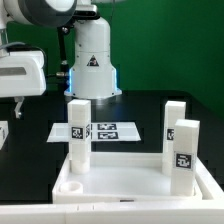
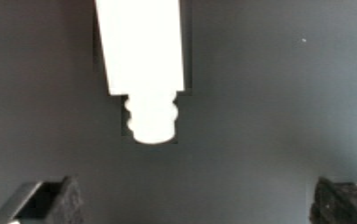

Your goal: Assemble desk

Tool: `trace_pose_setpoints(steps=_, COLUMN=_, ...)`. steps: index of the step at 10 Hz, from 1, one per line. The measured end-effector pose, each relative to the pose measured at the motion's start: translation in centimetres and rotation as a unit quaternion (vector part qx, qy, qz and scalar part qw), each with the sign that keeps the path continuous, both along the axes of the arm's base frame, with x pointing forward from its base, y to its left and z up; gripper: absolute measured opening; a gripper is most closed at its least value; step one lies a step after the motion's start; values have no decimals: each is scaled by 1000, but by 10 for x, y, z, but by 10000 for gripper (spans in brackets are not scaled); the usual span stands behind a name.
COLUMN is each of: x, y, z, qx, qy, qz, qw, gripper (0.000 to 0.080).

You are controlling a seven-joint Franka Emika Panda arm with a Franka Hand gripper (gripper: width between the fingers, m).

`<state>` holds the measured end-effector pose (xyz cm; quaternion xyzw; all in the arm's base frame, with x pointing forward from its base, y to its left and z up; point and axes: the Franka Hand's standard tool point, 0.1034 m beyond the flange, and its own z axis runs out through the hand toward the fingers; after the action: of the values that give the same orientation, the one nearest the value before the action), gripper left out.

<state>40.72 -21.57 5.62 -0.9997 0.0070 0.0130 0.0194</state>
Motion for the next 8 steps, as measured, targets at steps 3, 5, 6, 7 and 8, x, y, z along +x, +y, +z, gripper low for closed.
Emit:
trace_pose_setpoints(steps=3, x=-31, y=-11, z=-36, qx=27, qy=68, qz=-32, qw=997, gripper=649)
trace_pose_setpoints(steps=5, x=-50, y=-10, z=-44, qx=20, qy=71, qz=-40, qw=997, gripper=649)
trace_pose_setpoints(steps=6, x=-52, y=-11, z=-46, qx=11, qy=69, qz=-38, qw=997, gripper=649)
trace_pose_setpoints(steps=7, x=-52, y=-11, z=-46, qx=11, qy=69, qz=-39, qw=997, gripper=640)
trace_pose_setpoints(steps=8, x=-52, y=-11, z=-46, qx=11, qy=69, qz=-39, qw=997, gripper=483)
